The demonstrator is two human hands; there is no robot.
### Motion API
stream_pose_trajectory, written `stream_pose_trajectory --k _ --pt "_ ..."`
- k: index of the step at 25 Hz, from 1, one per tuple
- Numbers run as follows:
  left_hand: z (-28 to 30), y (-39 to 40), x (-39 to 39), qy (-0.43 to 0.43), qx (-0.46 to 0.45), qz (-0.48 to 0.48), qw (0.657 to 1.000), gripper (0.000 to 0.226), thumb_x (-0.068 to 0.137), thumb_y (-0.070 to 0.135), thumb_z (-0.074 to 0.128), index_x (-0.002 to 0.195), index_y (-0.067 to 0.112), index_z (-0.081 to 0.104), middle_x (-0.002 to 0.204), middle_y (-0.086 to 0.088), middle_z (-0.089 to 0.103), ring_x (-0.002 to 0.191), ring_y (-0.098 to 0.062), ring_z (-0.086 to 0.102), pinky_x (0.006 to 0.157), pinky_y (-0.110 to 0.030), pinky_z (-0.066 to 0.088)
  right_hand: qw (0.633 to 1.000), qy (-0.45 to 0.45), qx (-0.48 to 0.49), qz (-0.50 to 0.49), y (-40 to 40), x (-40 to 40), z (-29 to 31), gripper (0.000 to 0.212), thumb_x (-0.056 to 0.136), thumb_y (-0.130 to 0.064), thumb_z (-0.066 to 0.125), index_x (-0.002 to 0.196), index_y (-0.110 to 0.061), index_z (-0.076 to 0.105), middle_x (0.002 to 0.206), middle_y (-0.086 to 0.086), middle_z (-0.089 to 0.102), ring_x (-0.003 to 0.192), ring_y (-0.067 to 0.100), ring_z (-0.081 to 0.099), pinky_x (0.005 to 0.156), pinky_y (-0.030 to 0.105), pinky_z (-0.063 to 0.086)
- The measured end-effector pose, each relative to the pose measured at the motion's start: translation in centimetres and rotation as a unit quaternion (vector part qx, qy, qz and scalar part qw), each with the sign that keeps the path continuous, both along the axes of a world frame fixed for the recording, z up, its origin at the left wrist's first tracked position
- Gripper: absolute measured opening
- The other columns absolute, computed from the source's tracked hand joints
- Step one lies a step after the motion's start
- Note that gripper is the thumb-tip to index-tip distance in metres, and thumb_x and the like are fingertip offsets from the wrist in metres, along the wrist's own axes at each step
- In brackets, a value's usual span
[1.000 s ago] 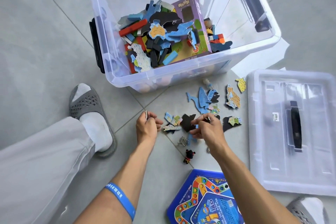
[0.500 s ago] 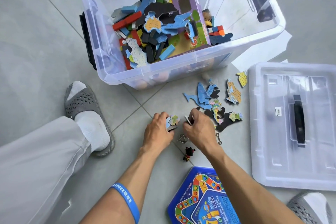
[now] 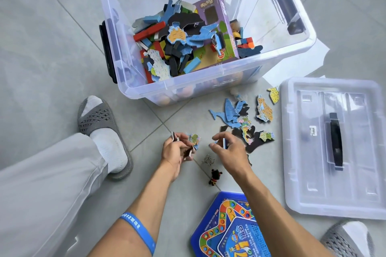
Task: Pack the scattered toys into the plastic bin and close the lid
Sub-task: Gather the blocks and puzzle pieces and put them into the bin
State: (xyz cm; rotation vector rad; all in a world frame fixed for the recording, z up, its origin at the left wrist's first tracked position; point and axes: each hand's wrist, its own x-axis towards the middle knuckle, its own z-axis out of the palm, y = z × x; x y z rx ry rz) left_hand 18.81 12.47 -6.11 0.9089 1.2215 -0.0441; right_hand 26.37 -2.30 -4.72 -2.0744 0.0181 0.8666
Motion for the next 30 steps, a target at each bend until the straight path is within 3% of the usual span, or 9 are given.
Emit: stream_pose_trajectory --k 3,5,9,14,18,22,25,27,30 --pt "0.4 1.1 0.3 -0.013 -0.046 0.08 0.996 0.023 0.08 -0.005 0.033 0.077 0.011 0.048 0.066 -0.011 0.052 0.036 -0.015 0.046 0.035 -0.013 0.023 0.967 -0.15 -0.099 0.179 1.2 -0.6 -0.3 0.03 0.09 -0.031 0.061 0.12 -0.029 0.058 0.101 -0.007 0.054 0.084 0.018 0.059 0.066 0.029 0.043" --pt "0.6 1.6 0.4 -0.024 -0.067 0.104 0.992 0.017 0.085 0.004 0.039 0.075 0.014 0.047 0.067 -0.011 0.057 0.036 -0.013 0.042 0.035 -0.014 0.022 0.927 -0.219 -0.129 0.277 3.1 -0.7 -0.5 0.04 0.094 -0.033 0.056 0.133 -0.026 0.047 0.113 0.0 0.05 0.086 0.028 0.06 0.065 0.036 0.046" --pt "0.2 2.5 0.0 -0.044 -0.106 0.152 0.982 0.02 0.091 0.022 0.05 0.073 0.015 0.051 0.059 -0.006 0.058 0.042 -0.013 0.046 0.036 -0.016 0.026 0.872 -0.253 -0.21 0.364 6.2 -1.6 -1.5 0.027 0.1 -0.028 0.045 0.123 -0.015 0.045 0.116 0.007 0.047 0.094 0.033 0.061 0.066 0.04 0.045" --pt "-0.2 1.7 -0.3 -0.044 -0.121 0.167 0.978 0.016 0.091 0.024 0.049 0.081 0.014 0.056 0.059 -0.004 0.058 0.046 -0.015 0.048 0.039 -0.018 0.03 0.906 -0.206 -0.205 0.307 5.7 -1.8 -2.0 0.022 0.099 -0.032 0.046 0.109 -0.012 0.046 0.11 0.007 0.053 0.094 0.033 0.062 0.064 0.037 0.042" --pt "0.3 1.1 -0.3 -0.028 -0.12 0.153 0.98 0.012 0.09 0.022 0.051 0.084 0.014 0.057 0.059 -0.003 0.061 0.044 -0.014 0.051 0.041 -0.019 0.033 0.94 -0.165 -0.193 0.23 6.0 -1.8 -1.7 0.018 0.092 -0.015 0.049 0.109 -0.013 0.042 0.104 0.009 0.06 0.091 0.035 0.062 0.063 0.036 0.038" --pt "0.3 0.6 -0.6 0.003 -0.108 0.138 0.985 0.007 0.088 0.02 0.055 0.087 0.013 0.058 0.061 -0.003 0.061 0.044 -0.013 0.053 0.04 -0.018 0.034 0.93 -0.14 -0.217 0.261 5.5 -2.5 -1.7 0.018 0.096 -0.025 0.05 0.106 -0.011 0.051 0.108 0.009 0.056 0.095 0.032 0.06 0.067 0.036 0.038" --pt "-0.3 -0.3 -0.6 0.016 -0.1 0.115 0.988 0.011 0.086 0.023 0.062 0.091 0.014 0.058 0.072 -0.005 0.062 0.055 -0.016 0.057 0.048 -0.022 0.042 0.982 -0.048 -0.094 0.156 4.5 -2.2 -0.7 0.012 0.091 -0.025 0.057 0.094 -0.013 0.054 0.088 0.007 0.061 0.081 0.026 0.058 0.066 0.034 0.04" --pt "-0.2 -1.3 -0.1 0.008 -0.104 0.079 0.991 0.017 0.084 0.031 0.067 0.09 0.016 0.06 0.074 -0.004 0.062 0.062 -0.018 0.057 0.053 -0.025 0.043 0.994 -0.005 -0.024 0.103 4.0 -1.8 0.6 0.01 0.087 -0.023 0.064 0.089 -0.014 0.058 0.076 0.005 0.061 0.071 0.021 0.056 0.063 0.033 0.042" --pt "0.3 -2.0 0.6 0.018 -0.01 0.087 0.996 0.023 0.08 0.034 0.072 0.073 0.018 0.056 0.055 0.002 0.053 0.047 -0.015 0.045 0.045 -0.021 0.033 0.995 0.089 0.041 -0.024 2.9 -1.5 3.0 0.01 0.083 -0.011 0.062 0.088 -0.019 0.065 0.072 0.006 0.063 0.06 0.019 0.059 0.053 0.029 0.044"
